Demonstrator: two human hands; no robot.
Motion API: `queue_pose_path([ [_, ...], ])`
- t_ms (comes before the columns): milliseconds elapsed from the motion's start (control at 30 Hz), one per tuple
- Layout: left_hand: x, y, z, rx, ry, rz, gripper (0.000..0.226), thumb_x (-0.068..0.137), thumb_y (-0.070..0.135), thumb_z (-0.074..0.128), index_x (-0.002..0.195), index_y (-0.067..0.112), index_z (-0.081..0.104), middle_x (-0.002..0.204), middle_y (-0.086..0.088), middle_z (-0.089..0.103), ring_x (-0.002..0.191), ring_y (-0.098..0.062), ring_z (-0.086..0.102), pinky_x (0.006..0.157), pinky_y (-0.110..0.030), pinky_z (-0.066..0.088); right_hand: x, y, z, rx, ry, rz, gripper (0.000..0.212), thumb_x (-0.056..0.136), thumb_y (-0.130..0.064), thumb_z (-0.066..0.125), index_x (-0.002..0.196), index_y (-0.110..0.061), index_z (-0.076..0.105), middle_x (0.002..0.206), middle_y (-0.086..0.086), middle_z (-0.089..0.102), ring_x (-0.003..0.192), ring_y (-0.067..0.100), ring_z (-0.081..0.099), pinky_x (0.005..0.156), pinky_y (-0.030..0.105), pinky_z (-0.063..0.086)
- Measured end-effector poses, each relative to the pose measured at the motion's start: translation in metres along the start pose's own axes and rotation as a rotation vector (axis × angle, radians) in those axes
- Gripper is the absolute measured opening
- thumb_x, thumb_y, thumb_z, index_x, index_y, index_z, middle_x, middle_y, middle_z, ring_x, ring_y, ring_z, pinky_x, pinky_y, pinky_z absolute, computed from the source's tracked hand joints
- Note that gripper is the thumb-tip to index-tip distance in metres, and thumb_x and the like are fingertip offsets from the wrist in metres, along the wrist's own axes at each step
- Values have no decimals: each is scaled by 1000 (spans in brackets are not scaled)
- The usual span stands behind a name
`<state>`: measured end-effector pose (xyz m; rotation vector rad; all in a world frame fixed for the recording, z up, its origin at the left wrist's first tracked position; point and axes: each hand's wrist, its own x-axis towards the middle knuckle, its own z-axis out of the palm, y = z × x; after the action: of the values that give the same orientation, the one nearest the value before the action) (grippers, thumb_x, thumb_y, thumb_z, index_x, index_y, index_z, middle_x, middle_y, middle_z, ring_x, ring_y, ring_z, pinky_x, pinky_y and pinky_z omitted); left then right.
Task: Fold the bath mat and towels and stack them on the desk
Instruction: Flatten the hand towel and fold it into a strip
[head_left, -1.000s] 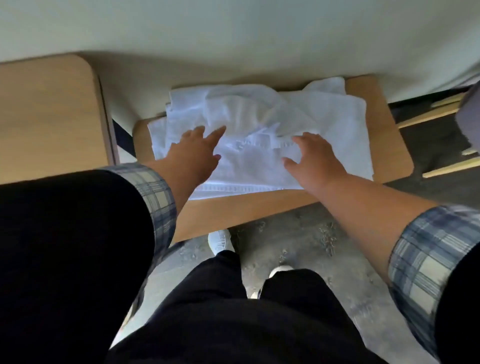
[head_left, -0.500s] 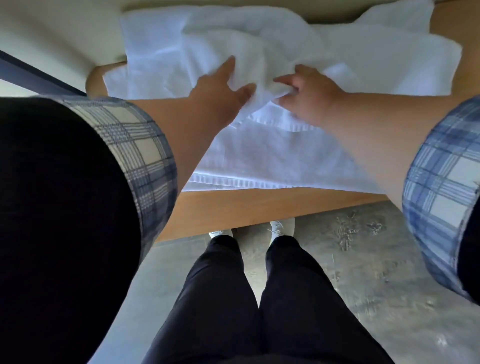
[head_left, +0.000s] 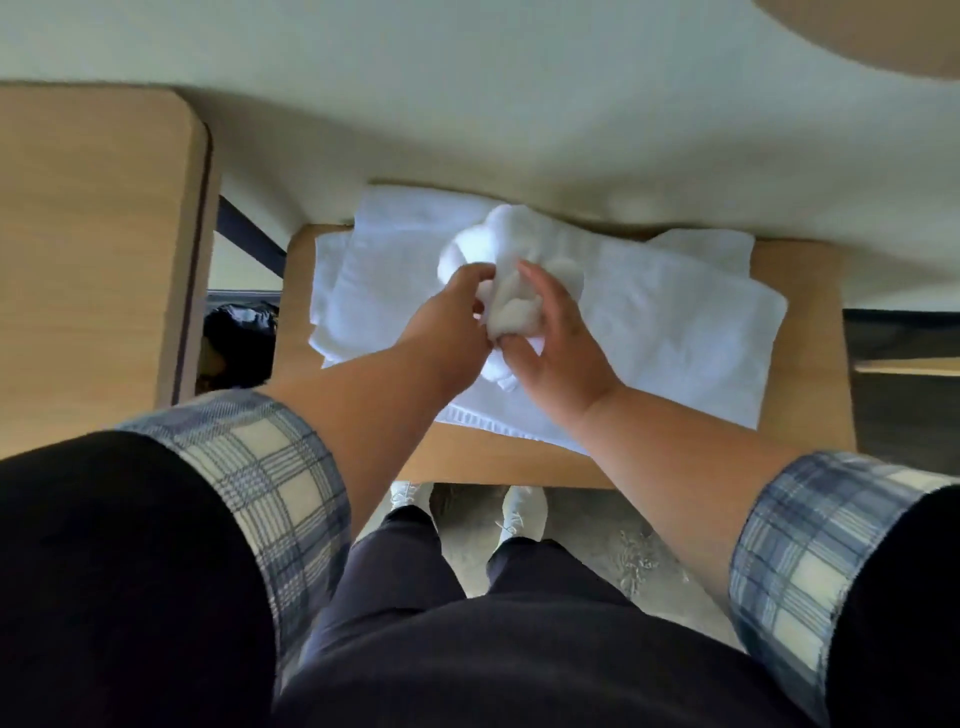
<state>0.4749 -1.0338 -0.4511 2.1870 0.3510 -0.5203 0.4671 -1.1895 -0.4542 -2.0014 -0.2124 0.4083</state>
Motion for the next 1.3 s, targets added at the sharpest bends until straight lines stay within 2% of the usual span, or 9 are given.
queue_pose_path([
  [133,-51,50,-43,-13,68,35,53,90,17,57,130,48,42,106,13,64,92,-10,63,74,-27,52,-12,-60,-36,-45,-28,-136,63,91,-14,66,147,-28,39,148,0,36,135,7,35,103,8,33],
  [233,-85,83,-77,-15,141,64,50,91,25,56,135,46,43,109,16,64,93,-2,61,68,-17,44,-12,-106,-58,14,-49,-215,54,89,-23,64,135,-44,44,132,-36,37,129,-4,40,95,5,37],
  [333,-114,106,-109,-32,250,77,49,92,27,54,135,47,43,111,17,64,96,-5,61,74,-22,49,-10,-153,-64,70,-35,-301,48,80,-37,57,125,-50,49,120,-52,38,118,-17,42,87,-1,35],
  [567,-167,104,-173,-83,471,65,51,93,23,52,139,43,43,113,15,64,95,-5,61,70,-21,47,-3,-232,-31,102,-120,-465,46,80,-30,58,123,-46,50,116,-53,38,119,-11,44,97,7,38],
  [700,-200,82,-208,-119,623,54,46,96,26,49,139,44,45,116,12,62,97,-7,60,68,-19,43,-8,-276,4,114,-180,-540,49,80,-27,57,127,-40,51,124,-34,42,125,4,47,105,24,41],
  [867,-242,40,-259,-122,784,64,46,95,21,46,137,41,47,123,11,58,93,2,57,69,-15,41,-23,-336,68,111,-231,-622,48,82,-26,57,126,-43,48,127,-25,47,124,4,48,101,17,41],
  [1000,-282,-17,-299,-194,859,75,57,90,14,47,139,44,43,125,12,53,100,3,55,76,-15,43,-43,-377,145,130,-232,-670,48,84,-22,56,128,-39,48,135,-10,49,127,5,47,106,22,40],
  [1133,-327,-86,-352,-177,889,115,59,91,16,47,144,40,39,129,11,49,105,-5,53,81,-19,44,-65,-412,240,142,-190,-681,52,83,-26,54,135,-31,50,137,-12,48,127,-3,45,101,12,39],
  [1300,-382,-172,-428,-35,843,140,58,95,16,46,150,32,33,136,6,46,112,-9,51,88,-23,42,-94,-461,357,189,-158,-625,50,82,-29,52,131,-39,47,128,-25,46,112,-24,43,85,-1,37],
])
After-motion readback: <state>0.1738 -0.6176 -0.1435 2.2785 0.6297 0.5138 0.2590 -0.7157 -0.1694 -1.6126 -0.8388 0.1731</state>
